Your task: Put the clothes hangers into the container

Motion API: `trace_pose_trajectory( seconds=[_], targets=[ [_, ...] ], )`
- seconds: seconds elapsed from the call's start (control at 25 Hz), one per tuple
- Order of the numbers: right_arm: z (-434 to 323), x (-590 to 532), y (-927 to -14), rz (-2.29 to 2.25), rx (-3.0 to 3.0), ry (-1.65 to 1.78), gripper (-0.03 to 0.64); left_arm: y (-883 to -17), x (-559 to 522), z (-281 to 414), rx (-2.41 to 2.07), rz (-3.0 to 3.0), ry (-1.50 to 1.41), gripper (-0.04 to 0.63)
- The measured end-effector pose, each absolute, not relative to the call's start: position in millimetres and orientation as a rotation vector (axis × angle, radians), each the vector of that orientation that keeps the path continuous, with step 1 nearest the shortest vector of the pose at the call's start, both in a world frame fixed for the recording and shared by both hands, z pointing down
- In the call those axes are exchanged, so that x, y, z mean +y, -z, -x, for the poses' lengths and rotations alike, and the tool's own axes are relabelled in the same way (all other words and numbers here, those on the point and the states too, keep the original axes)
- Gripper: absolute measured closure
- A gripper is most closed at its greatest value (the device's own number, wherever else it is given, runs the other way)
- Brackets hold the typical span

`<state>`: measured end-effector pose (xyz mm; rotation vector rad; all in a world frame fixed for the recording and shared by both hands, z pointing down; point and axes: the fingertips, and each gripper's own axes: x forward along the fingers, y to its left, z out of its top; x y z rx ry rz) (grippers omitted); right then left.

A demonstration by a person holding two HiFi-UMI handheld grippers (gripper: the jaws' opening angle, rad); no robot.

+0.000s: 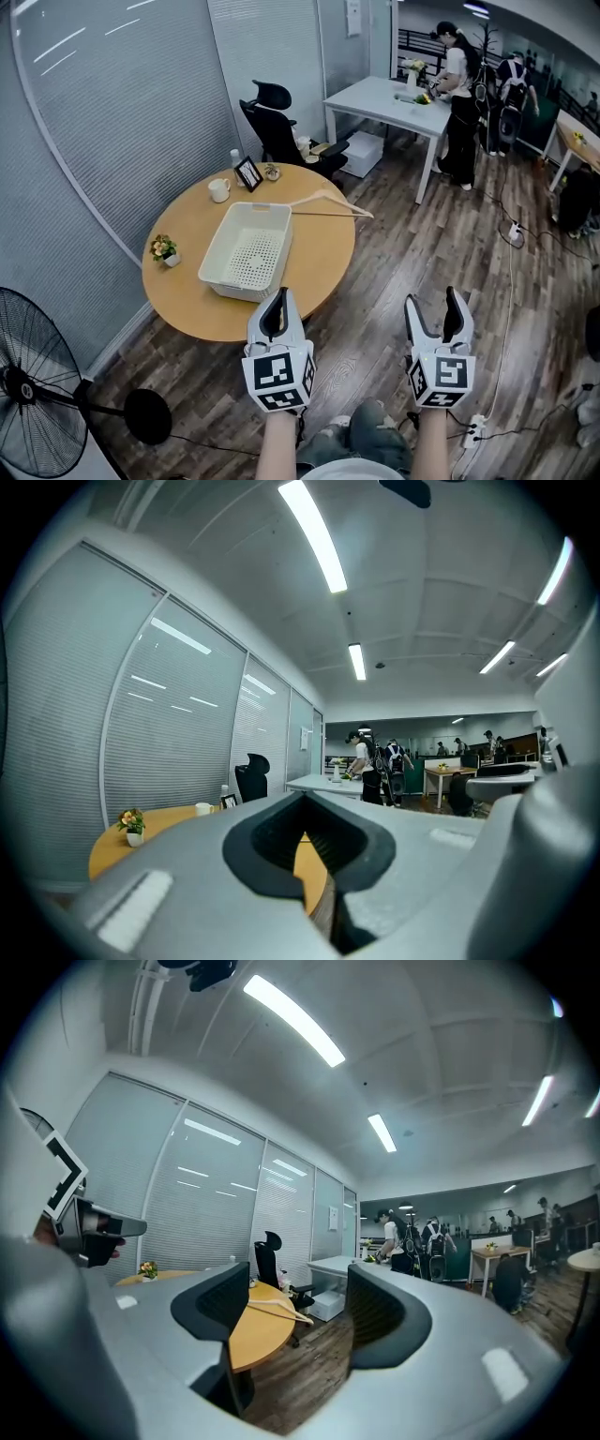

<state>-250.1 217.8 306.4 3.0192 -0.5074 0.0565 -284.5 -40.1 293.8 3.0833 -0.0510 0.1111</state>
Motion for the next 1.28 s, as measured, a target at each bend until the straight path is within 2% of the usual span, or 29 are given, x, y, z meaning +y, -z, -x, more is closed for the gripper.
trace_pose_trajectory(
  seconds=[0.48,1.28],
  targets=[
    [175.1,218.2,-324.2,-3.001,-0.515,-0.110,0.282,-312.2,-43.0,219.5,-0.084,-3.080,-0.168,0.595],
    [-79.1,232.8,-324.6,-2.974,-0.767,-0.131,0.282,-313.6,-24.0,13.2,-0.358,-3.044,-0.180,0.595]
  ],
)
